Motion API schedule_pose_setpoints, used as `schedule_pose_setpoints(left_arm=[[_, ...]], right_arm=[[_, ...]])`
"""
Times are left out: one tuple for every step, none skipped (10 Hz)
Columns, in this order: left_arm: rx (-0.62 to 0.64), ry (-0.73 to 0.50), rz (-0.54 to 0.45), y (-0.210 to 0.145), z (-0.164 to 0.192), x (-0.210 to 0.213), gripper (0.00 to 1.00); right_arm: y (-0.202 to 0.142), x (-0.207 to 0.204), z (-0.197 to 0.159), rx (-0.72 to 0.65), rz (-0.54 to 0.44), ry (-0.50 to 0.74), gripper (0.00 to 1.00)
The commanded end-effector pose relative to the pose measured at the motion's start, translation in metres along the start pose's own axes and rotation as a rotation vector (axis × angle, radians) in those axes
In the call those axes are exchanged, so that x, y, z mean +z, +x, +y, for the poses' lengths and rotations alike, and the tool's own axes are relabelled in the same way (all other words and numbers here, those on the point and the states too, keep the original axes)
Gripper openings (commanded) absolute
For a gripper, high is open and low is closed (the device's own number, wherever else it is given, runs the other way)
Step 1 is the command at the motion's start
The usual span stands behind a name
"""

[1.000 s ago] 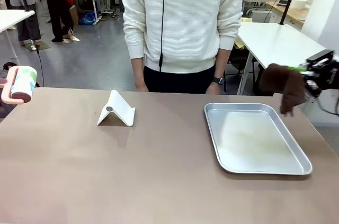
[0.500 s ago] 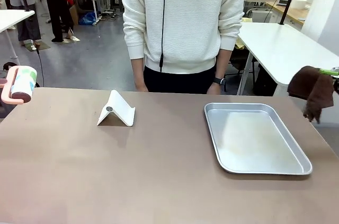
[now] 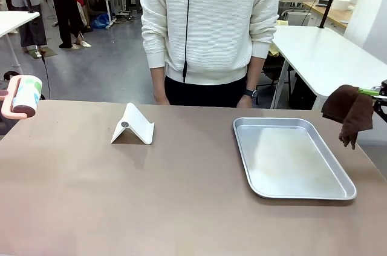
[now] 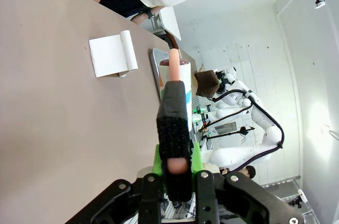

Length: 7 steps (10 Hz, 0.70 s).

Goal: Clean the surface of the table.
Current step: Clean the area not pointed to by the person, then return the Lint Roller and towel to their original positions.

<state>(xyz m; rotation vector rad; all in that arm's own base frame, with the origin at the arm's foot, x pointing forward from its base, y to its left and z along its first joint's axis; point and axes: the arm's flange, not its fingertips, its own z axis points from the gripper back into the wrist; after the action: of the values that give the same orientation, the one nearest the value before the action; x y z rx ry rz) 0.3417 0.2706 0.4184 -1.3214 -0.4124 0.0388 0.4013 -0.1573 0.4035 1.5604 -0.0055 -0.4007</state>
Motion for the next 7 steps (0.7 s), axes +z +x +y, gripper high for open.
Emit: schedule_pose_setpoints(left_arm=[[-0.001,-0.009,-0.016,0.0019,-0.0049,-0.0007,0.22],[-0.001,-0.009,-0.016,0.0019,-0.0049,-0.0007,0.22],[-0.001,-0.009,-0.016,0.0019,-0.0049,-0.0007,0.22],[-0.001,-0.009,-0.016,0.0019,-0.0049,-0.0007,0.22],[-0.001,-0.009,-0.016,0.0019,-0.0049,-0.0007,0.22],[-0.001,-0.009,-0.016,0.0019,-0.0049,-0.0007,0.22],[-0.001,-0.009,-0.016,0.0019,-0.0049,-0.0007,0.22]], right_arm=[[-0.0041,0.0016,0.0068,0.001,0.000,0.002,0.09],[-0.0041,0.0016,0.0068,0.001,0.000,0.002,0.09],[-0.0041,0.0016,0.0068,0.001,0.000,0.002,0.09],[-0.0041,0.0016,0.0068,0.001,0.000,0.002,0.09],[-0.0041,0.0016,0.0068,0.001,0.000,0.002,0.09],[-0.0041,0.0016,0.0068,0.001,0.000,0.002,0.09],[-0.0041,0.0016,0.0068,0.001,0.000,0.002,0.09]])
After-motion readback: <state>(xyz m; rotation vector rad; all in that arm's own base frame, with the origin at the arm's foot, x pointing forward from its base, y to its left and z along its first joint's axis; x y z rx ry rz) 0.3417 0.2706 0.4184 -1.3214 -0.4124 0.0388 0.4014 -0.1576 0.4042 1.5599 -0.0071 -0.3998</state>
